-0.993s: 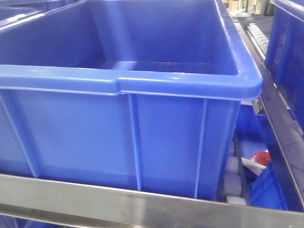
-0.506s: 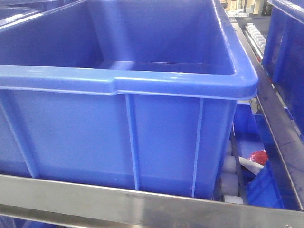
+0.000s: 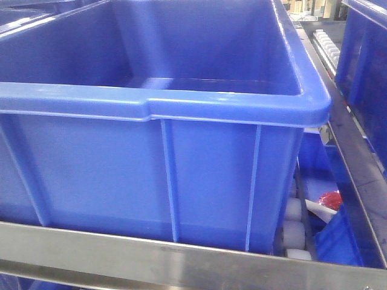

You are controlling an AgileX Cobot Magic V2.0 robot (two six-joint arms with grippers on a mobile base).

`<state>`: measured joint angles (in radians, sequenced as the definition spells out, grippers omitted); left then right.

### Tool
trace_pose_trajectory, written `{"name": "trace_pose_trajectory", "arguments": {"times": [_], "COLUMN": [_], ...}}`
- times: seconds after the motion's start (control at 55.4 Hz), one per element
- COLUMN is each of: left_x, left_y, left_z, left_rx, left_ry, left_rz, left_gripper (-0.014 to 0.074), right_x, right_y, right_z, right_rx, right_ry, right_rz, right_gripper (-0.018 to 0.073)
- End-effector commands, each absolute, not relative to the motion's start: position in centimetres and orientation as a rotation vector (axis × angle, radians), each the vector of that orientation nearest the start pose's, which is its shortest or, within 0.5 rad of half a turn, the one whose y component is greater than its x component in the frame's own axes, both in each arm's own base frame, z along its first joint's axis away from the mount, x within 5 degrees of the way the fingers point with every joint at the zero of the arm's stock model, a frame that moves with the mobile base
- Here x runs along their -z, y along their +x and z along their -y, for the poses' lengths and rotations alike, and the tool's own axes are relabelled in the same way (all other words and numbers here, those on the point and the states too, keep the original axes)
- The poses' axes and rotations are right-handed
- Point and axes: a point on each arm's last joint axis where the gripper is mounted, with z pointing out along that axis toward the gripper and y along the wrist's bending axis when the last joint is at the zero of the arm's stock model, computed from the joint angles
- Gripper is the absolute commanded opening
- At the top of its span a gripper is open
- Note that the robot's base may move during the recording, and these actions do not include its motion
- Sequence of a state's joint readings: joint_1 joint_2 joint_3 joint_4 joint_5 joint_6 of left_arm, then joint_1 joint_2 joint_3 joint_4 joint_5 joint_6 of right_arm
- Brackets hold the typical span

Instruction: Pick and sort blue part to right shelf

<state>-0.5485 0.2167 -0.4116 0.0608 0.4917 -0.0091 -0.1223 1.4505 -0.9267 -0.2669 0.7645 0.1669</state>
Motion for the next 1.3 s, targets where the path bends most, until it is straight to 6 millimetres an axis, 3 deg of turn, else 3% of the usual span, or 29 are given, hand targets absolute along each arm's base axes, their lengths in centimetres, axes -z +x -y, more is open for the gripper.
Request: {"name": "trace_pose_trajectory", "arguments": {"times": [0.0,0.09,0.253,0.433,0.578,0.704,0.795,0.957,1.282], "left_x": [-30.9,-30.9,-30.9,-30.9,-30.9,-30.9,-30.9,-30.9,-31.0], "left_y": [5.0,5.0,5.0,5.0,5.0,4.9,4.7,4.7,4.8], "left_z": [2.8,2.8,2.8,2.8,2.8,3.1,3.2,3.3,3.2], "left_rx": [0.364,0.364,0.364,0.364,0.368,0.402,0.426,0.419,0.403], "left_ry": [0.480,0.480,0.480,0.480,0.484,0.522,0.555,0.569,0.572], "left_rz": [-1.630,-1.630,-1.630,-1.630,-1.629,-1.620,-1.611,-1.606,-1.595], "left_gripper": [0.0124,0.0124,0.0124,0.0124,0.0124,0.0124,0.0124,0.0124,0.0124], "right_x": [-25.7,-25.8,-27.3,-31.4,-35.0,-36.7,-37.0,-36.9,-33.5], "right_y": [27.4,27.2,26.3,23.4,19.2,15.1,12.6,8.1,2.0], "right_z": [5.4,5.4,5.4,4.9,4.1,3.3,3.0,2.1,0.5], "right_rx": [0.334,0.344,0.357,0.324,0.282,0.236,0.224,0.171,0.115], "right_ry": [0.145,0.143,0.146,0.182,0.216,0.238,0.240,0.249,0.130], "right_rz": [-2.659,-2.664,-2.622,-2.464,-2.314,-2.193,-2.126,-1.996,-1.813], "right_gripper": [0.0529,0.0637,0.0624,0.0618,0.0486,0.0218,0.0038,0.0059,0.0059]}}
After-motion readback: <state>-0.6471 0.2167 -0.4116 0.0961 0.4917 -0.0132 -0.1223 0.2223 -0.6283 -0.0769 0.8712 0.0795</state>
